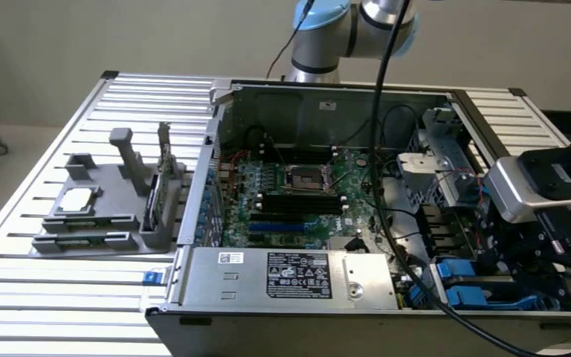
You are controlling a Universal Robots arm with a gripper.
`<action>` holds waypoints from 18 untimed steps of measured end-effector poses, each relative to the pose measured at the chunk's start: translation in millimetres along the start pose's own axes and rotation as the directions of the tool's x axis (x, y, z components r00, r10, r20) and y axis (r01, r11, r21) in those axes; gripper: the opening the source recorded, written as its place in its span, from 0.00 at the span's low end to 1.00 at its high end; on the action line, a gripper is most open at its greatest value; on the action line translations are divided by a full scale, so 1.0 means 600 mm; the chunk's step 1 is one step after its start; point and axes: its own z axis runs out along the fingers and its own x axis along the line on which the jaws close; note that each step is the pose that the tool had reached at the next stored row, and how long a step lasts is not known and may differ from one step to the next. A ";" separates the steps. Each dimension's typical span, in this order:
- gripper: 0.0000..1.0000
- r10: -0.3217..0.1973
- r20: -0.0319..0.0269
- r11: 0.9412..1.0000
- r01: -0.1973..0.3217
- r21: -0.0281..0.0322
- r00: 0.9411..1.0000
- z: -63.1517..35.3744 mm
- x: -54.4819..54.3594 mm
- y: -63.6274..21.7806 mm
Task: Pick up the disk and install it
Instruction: 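Insert the first disk wire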
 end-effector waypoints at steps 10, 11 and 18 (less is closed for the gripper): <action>0.11 0.003 -0.002 1.000 -0.003 -0.016 1.000 -0.041 0.002 -0.005; 0.11 0.003 -0.002 1.000 -0.003 -0.017 1.000 -0.049 0.002 -0.005; 0.11 0.004 0.000 1.000 -0.004 -0.018 1.000 -0.089 -0.003 -0.005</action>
